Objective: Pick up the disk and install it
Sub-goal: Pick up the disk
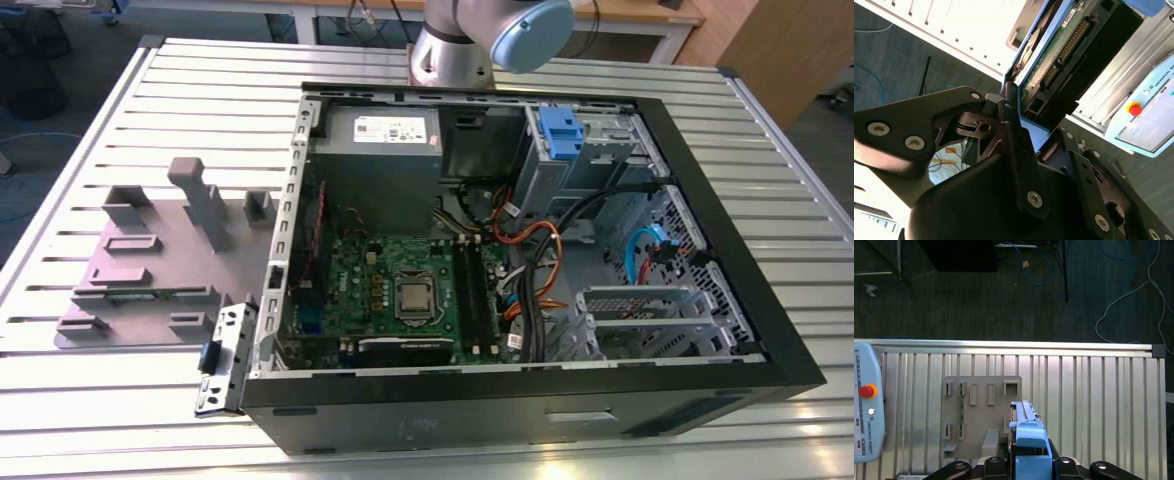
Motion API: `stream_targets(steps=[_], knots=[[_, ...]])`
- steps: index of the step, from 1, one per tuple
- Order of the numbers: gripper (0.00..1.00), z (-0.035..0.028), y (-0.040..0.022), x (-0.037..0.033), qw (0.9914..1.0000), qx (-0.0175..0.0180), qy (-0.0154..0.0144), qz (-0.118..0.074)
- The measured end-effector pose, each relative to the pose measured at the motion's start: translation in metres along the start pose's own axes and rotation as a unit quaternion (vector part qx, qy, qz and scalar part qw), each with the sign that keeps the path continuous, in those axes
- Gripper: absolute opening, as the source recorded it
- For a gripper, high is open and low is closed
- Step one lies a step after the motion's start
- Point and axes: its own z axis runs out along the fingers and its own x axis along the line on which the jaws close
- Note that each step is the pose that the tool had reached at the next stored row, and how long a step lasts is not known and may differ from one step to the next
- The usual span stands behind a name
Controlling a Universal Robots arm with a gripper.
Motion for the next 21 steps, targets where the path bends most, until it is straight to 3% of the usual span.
stream_targets(steps=[21], knots=[[0.37,-0.0007,-0.0185,0.0,1.0,-0.0006,0.0,0.0]])
